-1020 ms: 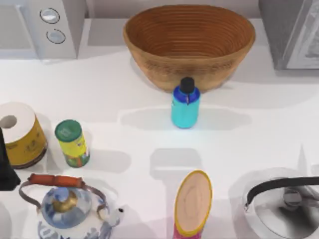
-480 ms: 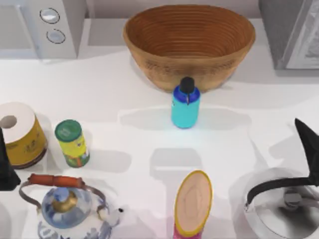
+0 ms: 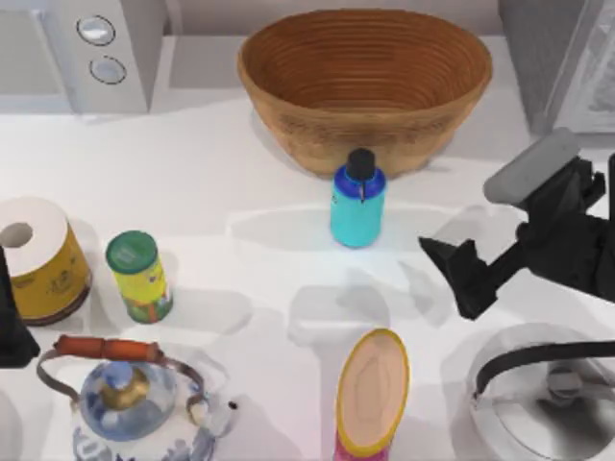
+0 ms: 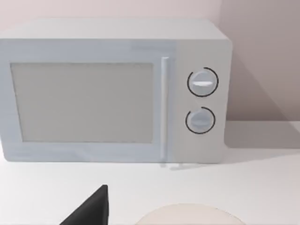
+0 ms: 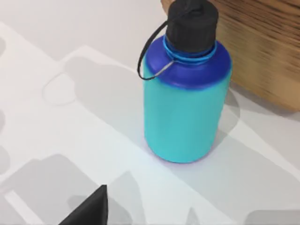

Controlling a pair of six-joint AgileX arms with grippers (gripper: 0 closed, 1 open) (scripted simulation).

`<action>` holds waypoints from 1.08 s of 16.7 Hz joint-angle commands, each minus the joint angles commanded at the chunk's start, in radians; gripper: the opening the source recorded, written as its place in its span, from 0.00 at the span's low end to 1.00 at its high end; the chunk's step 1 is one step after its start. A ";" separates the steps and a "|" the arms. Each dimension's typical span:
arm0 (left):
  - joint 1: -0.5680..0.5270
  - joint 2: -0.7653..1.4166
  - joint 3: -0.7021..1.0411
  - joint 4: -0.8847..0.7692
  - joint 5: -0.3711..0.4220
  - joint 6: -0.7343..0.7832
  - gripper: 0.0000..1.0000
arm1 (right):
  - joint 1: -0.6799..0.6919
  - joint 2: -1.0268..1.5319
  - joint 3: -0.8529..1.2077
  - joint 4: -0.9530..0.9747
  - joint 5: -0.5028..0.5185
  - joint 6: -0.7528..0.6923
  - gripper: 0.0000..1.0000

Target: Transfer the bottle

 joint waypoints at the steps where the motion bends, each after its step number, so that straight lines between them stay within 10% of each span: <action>1: 0.000 0.000 0.000 0.000 0.000 0.000 1.00 | 0.014 0.070 0.023 0.031 -0.006 -0.001 1.00; 18: 0.000 0.000 0.000 0.000 0.000 0.000 1.00 | 0.032 0.477 0.301 0.167 -0.001 0.000 1.00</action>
